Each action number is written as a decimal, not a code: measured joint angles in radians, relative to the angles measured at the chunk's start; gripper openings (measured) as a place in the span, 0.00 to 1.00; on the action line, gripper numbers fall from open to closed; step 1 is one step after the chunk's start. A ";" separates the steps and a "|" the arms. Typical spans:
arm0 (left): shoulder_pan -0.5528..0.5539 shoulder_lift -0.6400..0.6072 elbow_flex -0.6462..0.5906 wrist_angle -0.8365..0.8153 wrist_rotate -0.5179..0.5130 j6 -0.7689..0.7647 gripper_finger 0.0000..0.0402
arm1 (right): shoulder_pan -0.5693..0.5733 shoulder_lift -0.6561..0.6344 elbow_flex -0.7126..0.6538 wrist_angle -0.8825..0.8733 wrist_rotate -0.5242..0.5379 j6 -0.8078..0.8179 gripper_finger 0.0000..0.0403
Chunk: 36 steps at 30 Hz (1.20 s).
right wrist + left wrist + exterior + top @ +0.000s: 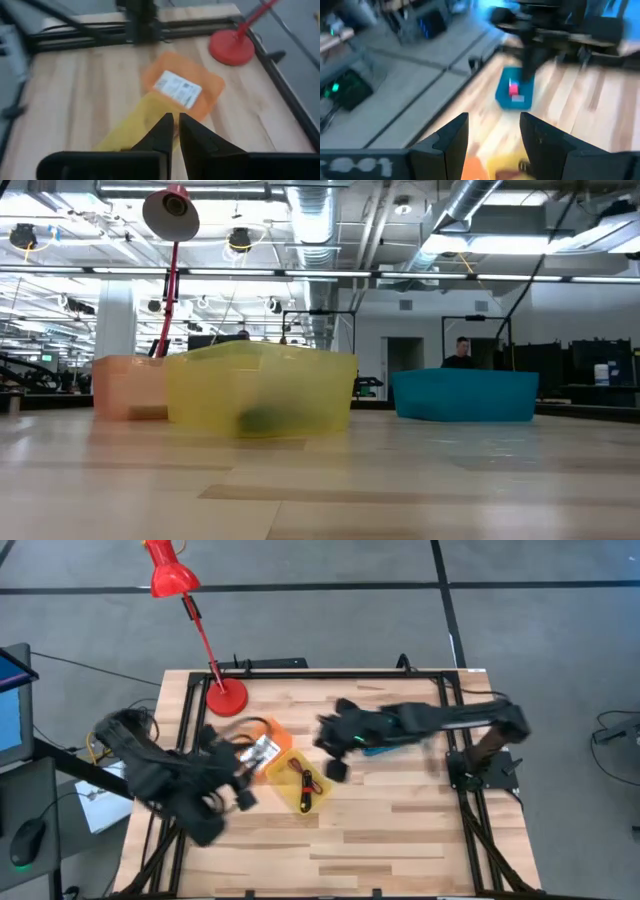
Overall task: Pick and place items into bin
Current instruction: Return to Home Position
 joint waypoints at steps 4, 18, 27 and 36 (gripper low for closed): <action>-0.067 -0.134 -0.076 0.001 -0.089 -0.010 0.42 | 0.127 -0.158 -0.080 -0.058 0.055 -0.022 0.05; -0.225 -0.757 -0.997 0.119 -0.098 -0.438 0.42 | 0.390 -0.855 -0.895 -0.027 0.410 0.308 0.03; -0.232 -0.908 -1.347 0.677 -0.105 -0.275 0.42 | 0.448 -1.254 -1.316 0.255 0.352 0.158 0.03; -0.205 -0.974 -1.422 1.136 -0.059 0.395 0.42 | 0.513 -1.582 -1.491 0.469 0.180 -0.078 0.02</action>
